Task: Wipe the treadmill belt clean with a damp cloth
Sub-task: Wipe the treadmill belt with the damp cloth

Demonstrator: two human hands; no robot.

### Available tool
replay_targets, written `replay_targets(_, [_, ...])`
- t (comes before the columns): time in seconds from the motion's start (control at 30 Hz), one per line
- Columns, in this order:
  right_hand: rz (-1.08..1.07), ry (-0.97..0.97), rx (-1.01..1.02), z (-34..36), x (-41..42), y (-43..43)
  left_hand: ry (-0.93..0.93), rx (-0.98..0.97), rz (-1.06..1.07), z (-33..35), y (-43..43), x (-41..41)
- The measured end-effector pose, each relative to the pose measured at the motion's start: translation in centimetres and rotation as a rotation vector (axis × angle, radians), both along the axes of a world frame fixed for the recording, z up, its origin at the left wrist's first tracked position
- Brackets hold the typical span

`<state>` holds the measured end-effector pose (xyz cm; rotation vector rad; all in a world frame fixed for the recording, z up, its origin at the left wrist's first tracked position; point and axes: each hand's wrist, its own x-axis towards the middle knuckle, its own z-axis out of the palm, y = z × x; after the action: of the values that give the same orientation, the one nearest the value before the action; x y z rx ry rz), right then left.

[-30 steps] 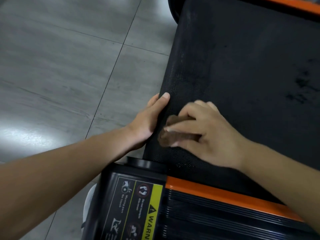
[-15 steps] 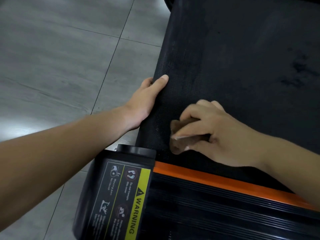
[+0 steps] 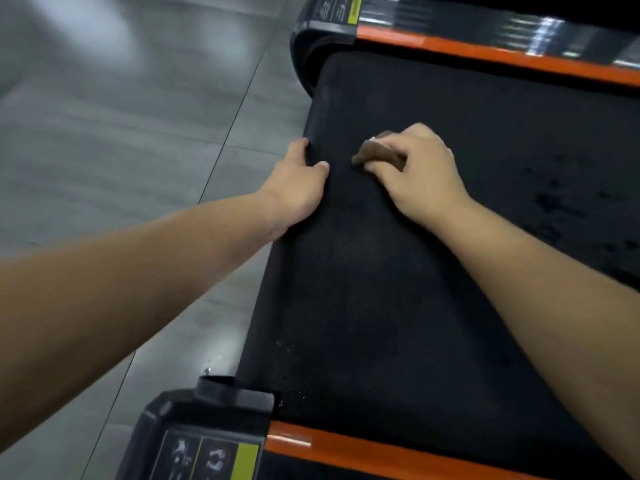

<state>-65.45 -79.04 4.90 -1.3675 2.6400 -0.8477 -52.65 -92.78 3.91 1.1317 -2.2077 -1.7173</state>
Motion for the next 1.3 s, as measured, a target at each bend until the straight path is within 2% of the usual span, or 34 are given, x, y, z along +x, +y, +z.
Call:
replay_targets(0.07, [0.042, 0.032, 0.049, -0.4, 0.3, 0.5, -0.007, -0.041, -0.009, 0.3, -0.9, -2.0])
replay_targets(0.13, [0.189, 0.001, 0.045, -0.2, 1.0, 2.1, -0.035, -0.102, -0.044, 0.4, -1.0, -3.4])
replay_targets(0.2, [0.283, -0.039, 0.052, 0.2, -0.6, 1.9, -0.142, -0.290, -0.099, 0.1, -0.4, -3.8])
replay_targets(0.27, [0.252, 0.020, 0.071, 0.3, -3.9, -1.1, -0.192, -0.488, -0.165, -0.4, 0.1, -3.9])
replay_targets(0.3, [0.206, 0.070, 0.070, 0.1, -5.8, -3.1, -0.171, -0.528, -0.189, -0.7, 0.2, -3.9])
replay_targets(0.37, [0.058, 0.124, 0.036, 0.0, -10.3, -7.1, -0.143, -0.504, -0.198, -0.7, -0.2, -3.9])
replay_targets(0.43, [-0.135, 0.058, 0.027, 0.1, -14.0, -9.9, -0.148, -0.494, -0.198, -0.6, -0.3, -3.8])
replay_targets(0.5, [-0.205, 0.054, 0.055, -0.1, -14.7, -11.2, -0.169, -0.539, -0.227, -0.6, 0.0, -3.8])
replay_targets(0.57, [-0.126, 0.077, 0.074, -0.5, -13.2, -10.8, -0.185, -0.575, -0.234, -0.8, 0.1, -3.8])
replay_targets(0.63, [0.074, 0.052, 0.061, -0.5, -12.0, -9.6, -0.181, -0.601, -0.232, -0.9, 0.1, -3.8])
replay_targets(0.7, [0.081, 0.086, 0.099, -0.2, -13.5, -9.5, -0.178, -0.606, -0.239, -1.0, 0.1, -3.7])
replay_targets(0.83, [-0.388, 0.134, -0.011, -1.0, -16.1, -12.1, -0.166, -0.617, -0.223, -1.1, 0.2, -3.7])
replay_targets(0.87, [-0.387, 0.162, -0.017, -1.3, -15.1, -12.6, -0.167, -0.618, -0.219, -1.1, 0.2, -3.8])
replay_targets(0.97, [-0.152, 0.147, 0.018, -1.0, -13.0, -12.7, -0.161, -0.613, -0.223, -1.0, 0.2, -3.7])
replay_targets(1.0, [-0.138, 0.157, 0.056, -0.5, -13.6, -12.4, -0.154, -0.608, -0.225, -1.0, 0.2, -3.6])
replay_targets(1.1, [-0.318, 0.172, 0.142, 0.3, -16.2, -11.6, -0.135, -0.575, -0.238, -1.1, 0.0, -3.4])
replay_targets(1.17, [-0.396, 0.161, 0.129, 0.0, -15.6, -11.5, -0.128, -0.577, -0.229, -1.1, 0.0, -3.4])
replay_targets(1.23, [-0.312, 0.179, 0.105, -0.5, -13.3, -11.4, -0.126, -0.587, -0.218, -1.1, 0.0, -3.5])
replay_targets(1.3, [-0.097, 0.247, 0.131, -0.8, -10.9, -10.1, -0.118, -0.581, -0.219, -1.1, 0.0, -3.5])
